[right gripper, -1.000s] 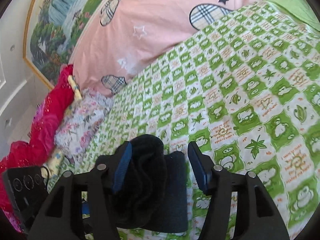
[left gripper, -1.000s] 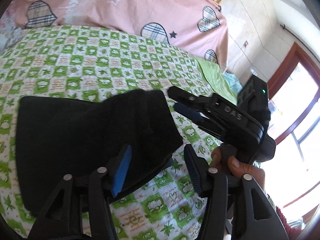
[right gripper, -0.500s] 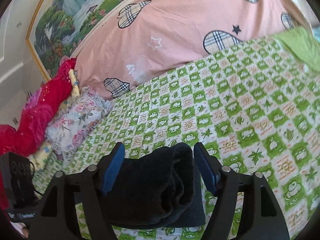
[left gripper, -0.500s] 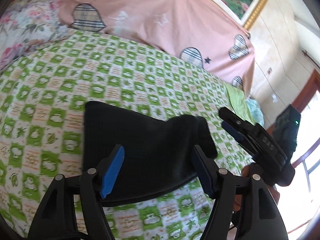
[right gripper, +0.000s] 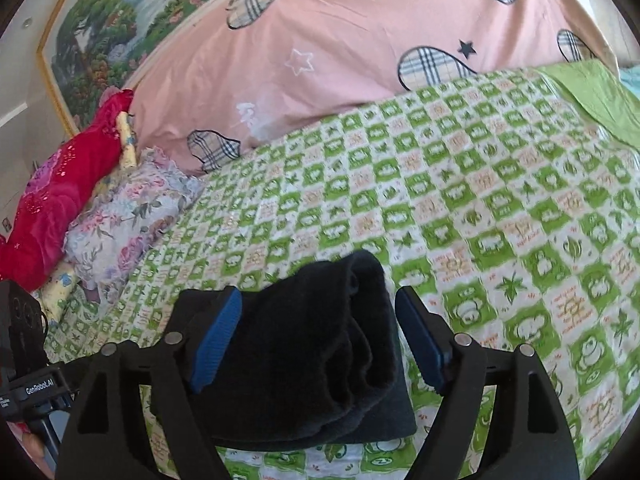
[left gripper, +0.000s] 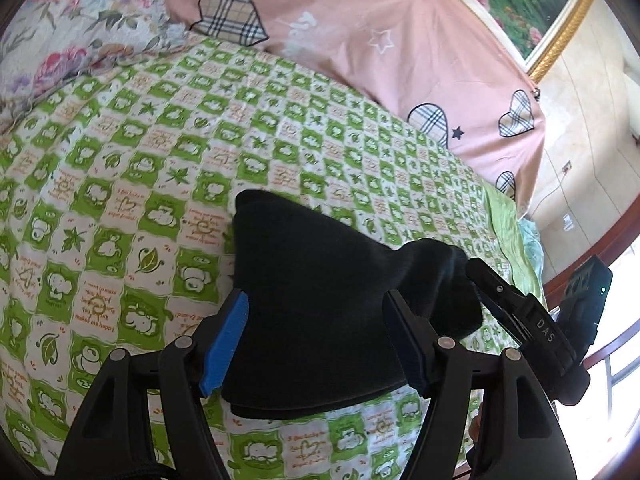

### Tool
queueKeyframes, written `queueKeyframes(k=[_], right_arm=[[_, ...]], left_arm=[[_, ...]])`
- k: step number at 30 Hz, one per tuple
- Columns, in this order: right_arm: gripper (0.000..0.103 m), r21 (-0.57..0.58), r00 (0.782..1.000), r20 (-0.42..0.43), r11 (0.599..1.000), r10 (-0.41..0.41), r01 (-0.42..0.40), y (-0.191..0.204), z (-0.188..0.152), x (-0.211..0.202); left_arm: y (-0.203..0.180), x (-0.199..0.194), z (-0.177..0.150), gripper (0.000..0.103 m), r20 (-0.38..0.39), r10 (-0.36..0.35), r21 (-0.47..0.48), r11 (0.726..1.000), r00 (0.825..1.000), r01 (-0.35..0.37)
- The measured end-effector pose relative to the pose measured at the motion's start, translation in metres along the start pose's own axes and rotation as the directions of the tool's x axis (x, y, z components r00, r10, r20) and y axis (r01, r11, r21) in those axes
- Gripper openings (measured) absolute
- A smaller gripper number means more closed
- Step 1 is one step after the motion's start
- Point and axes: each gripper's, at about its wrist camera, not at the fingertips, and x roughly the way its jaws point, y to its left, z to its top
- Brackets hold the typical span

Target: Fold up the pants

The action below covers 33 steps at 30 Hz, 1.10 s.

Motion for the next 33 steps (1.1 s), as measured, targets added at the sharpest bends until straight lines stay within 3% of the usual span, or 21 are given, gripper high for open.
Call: queueKeyframes(k=[11,20,28,33], right_arm=[[0.079,0.044,0.997,-0.069,0.999,-0.025,0.028,-0.020,-0.017,0.016],[0.079,0.152,0.994,-0.105,0.988,0.041,-0.025,-0.046,-0.030,0.025],[0.079,0.178,0.991,-0.109,0.982,0.080,-0.060,-0.052,-0.038,0.026],[0.079,0.185,0.988,-0.113,0.979,0.103,-0.081,-0.055,-0.042,0.027]], left_arm=[[0.011,0.023,0.000,0.070,-0.063,0.012,-0.041,0.999,0.998,-0.015],[0.021,0.040,-0.002,0.071,-0.094,0.025,-0.065,0.997,0.995,-0.032],[0.033,0.051,-0.003,0.080,-0.106,0.008,-0.085,0.996,0.994,-0.017],[0.038,0.057,-0.004,0.080,-0.109,0.003,-0.069,0.998,0.994,-0.011]])
